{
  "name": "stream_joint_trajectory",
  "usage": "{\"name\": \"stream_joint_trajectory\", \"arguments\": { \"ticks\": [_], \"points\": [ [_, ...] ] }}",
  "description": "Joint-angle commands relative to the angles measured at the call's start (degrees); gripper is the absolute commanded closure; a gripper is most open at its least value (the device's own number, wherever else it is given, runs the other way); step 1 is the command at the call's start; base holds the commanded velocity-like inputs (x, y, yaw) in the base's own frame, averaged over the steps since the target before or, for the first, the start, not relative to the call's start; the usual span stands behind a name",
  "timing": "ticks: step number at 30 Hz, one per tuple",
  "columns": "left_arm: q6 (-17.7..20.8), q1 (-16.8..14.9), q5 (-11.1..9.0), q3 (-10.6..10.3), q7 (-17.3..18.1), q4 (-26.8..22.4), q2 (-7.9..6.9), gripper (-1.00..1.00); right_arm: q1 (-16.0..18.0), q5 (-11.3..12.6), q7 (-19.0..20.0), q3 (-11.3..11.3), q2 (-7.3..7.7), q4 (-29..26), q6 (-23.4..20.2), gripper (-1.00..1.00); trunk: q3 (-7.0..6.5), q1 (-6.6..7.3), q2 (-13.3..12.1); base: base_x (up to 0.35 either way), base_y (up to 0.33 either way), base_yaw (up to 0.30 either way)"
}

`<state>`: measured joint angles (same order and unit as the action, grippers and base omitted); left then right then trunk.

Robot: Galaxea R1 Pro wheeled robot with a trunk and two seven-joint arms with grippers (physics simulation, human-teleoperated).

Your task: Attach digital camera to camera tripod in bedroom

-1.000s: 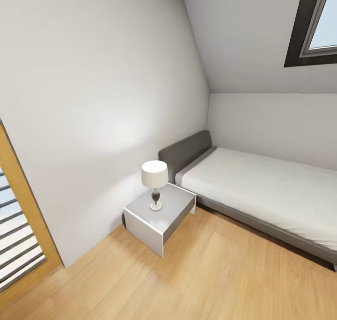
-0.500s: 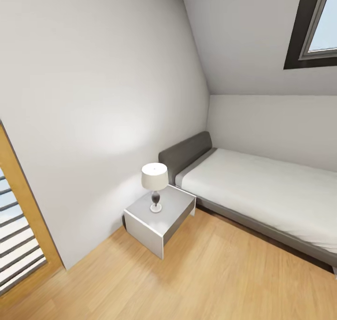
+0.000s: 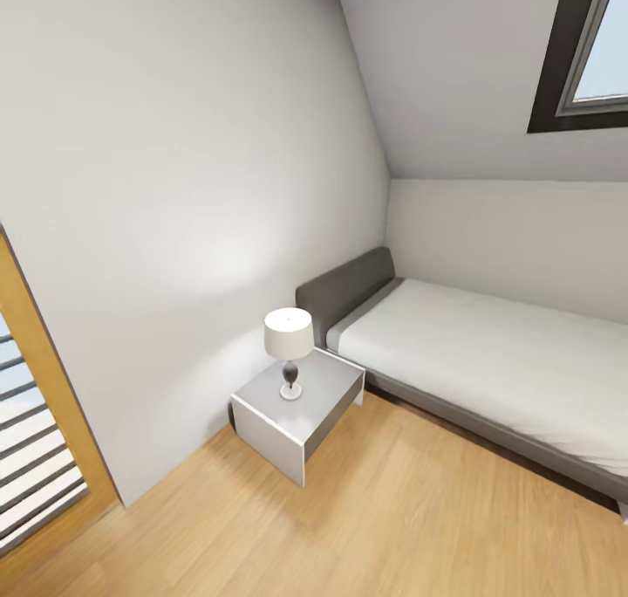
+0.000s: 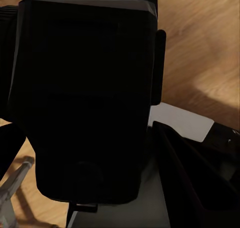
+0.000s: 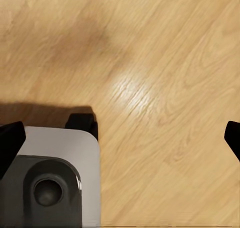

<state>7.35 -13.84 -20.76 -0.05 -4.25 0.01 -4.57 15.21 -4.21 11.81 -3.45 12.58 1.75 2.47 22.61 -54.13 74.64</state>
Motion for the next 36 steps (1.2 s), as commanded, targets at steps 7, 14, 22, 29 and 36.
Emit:
{"name": "stream_joint_trajectory", "arguments": {
  "ticks": [7,14,22,29,36],
  "points": [
    [0.21,-0.04,-0.15,-0.04,-0.15,-0.01,0.04,1.0,-0.22,-0.37,0.1,-0.41,-1.05,0.22,-1.35,-1.0,-1.2,1.55,-2.78,0.0,0.0,0.0],
    [0.2,0.02,-0.08,-0.11,-0.15,-0.01,0.73,1.0,-1.52,-0.37,0.06,-0.42,-1.78,0.19,-1.32,-1.0,-2.46,3.08,-5.59,0.0,0.0,0.0],
    [0.14,0.04,-0.02,-0.12,0.2,-0.01,0.67,1.0,-1.59,-0.45,0.12,-0.42,-1.85,0.18,-1.21,-1.0,-3.9,4.84,-8.8,0.0,0.0,0.0],
    [0.28,0.05,0.04,-0.2,9.07,-0.09,0.55,1.0,-1.59,-0.45,0.1,-0.42,-1.86,0.18,-1.21,-1.0,-5.15,6.38,-11.61,0.0,0.0,0.0],
    [0.18,0.05,-0.07,-0.21,10.96,-0.01,0.59,1.0,-1.59,-0.44,0.07,-0.43,-1.86,0.18,-1.27,-1.0,-6.41,7.92,-14.42,0.0,0.0,0.0]
  ]
}}
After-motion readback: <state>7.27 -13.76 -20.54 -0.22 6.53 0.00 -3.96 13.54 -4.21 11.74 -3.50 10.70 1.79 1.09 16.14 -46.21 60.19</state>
